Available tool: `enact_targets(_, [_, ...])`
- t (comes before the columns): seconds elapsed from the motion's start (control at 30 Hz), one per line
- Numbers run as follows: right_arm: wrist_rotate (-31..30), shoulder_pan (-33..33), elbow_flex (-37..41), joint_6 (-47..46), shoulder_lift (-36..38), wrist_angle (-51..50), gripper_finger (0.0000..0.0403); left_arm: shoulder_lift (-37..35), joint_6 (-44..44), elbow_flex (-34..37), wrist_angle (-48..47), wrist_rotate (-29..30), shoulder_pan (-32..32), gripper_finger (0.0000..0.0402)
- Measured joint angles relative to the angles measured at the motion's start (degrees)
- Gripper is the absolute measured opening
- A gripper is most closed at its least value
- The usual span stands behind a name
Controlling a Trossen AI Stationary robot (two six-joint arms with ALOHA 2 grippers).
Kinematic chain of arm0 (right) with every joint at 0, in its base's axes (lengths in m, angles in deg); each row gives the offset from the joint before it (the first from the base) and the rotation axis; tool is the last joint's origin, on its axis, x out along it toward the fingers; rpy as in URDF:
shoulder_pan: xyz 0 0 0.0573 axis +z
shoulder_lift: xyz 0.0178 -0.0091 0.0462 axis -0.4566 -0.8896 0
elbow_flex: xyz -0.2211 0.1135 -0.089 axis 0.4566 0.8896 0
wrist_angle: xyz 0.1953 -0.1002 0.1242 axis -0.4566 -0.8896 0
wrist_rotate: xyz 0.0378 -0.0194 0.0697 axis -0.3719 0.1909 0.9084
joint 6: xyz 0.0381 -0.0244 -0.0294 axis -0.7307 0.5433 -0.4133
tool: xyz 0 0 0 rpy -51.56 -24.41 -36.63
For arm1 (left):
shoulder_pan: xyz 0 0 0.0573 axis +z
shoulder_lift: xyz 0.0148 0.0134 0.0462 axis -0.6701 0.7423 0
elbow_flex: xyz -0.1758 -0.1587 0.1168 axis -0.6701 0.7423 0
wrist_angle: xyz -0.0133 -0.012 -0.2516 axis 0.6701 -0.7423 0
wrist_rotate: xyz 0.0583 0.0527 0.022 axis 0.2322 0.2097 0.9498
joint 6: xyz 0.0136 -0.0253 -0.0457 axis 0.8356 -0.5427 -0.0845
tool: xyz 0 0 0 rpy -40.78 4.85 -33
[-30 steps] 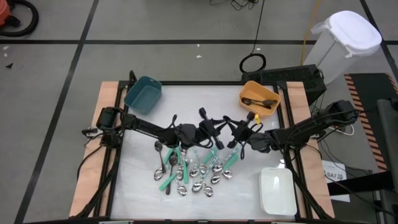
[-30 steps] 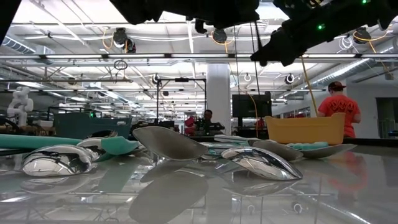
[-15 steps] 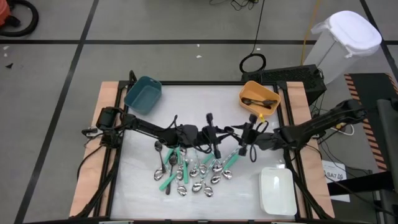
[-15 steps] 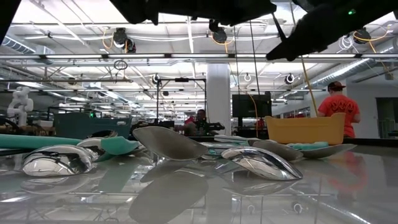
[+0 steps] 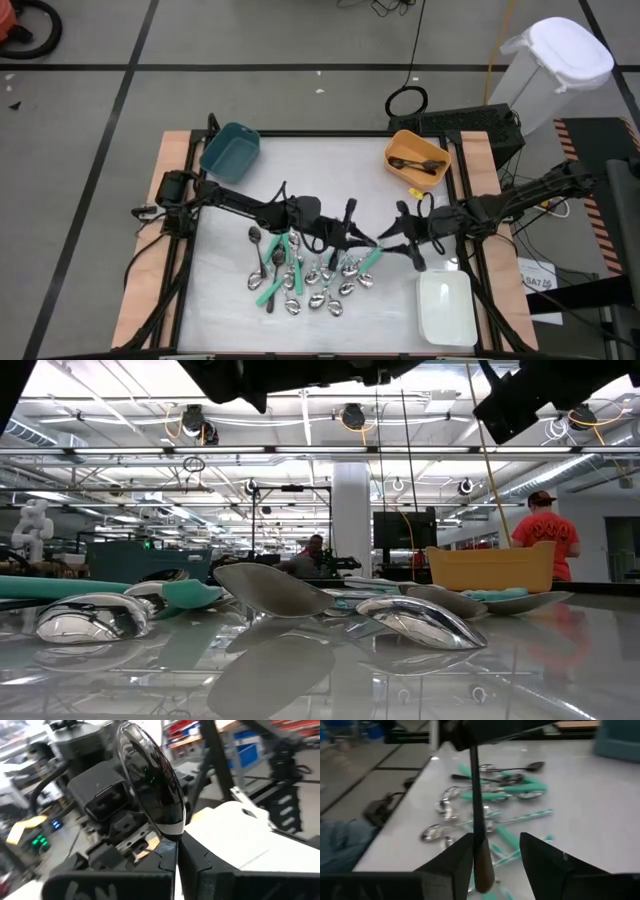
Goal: Sort silverware by color (type)
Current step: Put the black spoon into the yellow bin
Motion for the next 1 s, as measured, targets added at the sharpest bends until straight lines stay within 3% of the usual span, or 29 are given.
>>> enact_targets(0.37, [16.71,-0.95,-0.02,-0.92,-8.37,11.18,0.0157,0.0,10.95,-0.01,-0.1,-15.72,0.01,0.0005])
enact_targets(0.63, [28.31,-1.95,0.0,-2.79,-16.62,22.68,0.0156,0.0,14.93,-0.01,-3.29,-20.58,-0.03,0.0005])
enact_targets(1.0, [29.06,-4.07,0.0,-5.56,-21.35,26.29,0.0091,0.0,17.2,-0.01,-5.66,-21.24,-0.01,0.0005])
